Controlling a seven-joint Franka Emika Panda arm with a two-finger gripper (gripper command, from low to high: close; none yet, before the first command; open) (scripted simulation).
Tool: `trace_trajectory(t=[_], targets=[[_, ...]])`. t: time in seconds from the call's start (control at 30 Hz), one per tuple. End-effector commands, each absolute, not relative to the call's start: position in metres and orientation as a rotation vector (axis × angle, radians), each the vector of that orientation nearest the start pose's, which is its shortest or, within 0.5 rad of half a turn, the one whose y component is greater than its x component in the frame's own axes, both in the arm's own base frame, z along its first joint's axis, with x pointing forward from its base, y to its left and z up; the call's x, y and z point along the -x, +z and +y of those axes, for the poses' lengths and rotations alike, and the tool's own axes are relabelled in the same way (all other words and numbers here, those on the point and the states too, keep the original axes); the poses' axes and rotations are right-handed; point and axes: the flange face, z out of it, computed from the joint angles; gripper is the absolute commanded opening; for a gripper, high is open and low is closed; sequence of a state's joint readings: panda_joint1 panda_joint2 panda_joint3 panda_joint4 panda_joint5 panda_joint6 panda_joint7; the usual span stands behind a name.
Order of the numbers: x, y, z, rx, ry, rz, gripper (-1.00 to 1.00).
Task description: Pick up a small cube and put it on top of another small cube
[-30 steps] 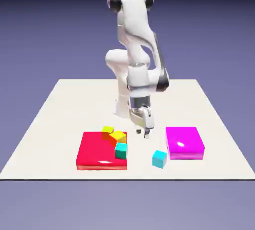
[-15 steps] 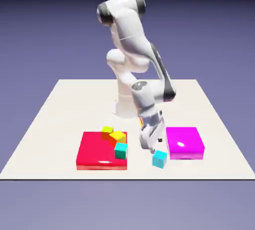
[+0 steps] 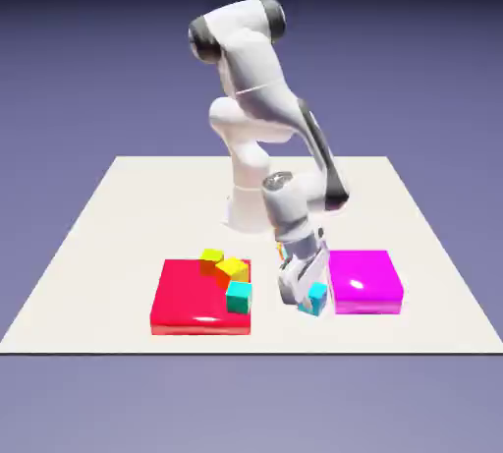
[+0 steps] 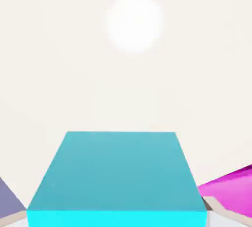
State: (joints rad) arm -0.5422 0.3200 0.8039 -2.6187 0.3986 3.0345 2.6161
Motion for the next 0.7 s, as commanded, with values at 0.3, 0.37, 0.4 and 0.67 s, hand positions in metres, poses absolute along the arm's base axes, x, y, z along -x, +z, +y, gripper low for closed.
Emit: trace_trajectory(t=[0.3,0.37,0.4,0.67], targets=[[-0.4,0.205,0.03,0.935,0.436,2.973,-1.0],[-0.393,0.217,0.014,0.992,0.479,2.958,-1.0],[-0.389,0.224,0.007,1.02,0.505,2.945,-1.0],[-0.372,0.304,-0.09,0.687,0.422,2.856,-1.0]])
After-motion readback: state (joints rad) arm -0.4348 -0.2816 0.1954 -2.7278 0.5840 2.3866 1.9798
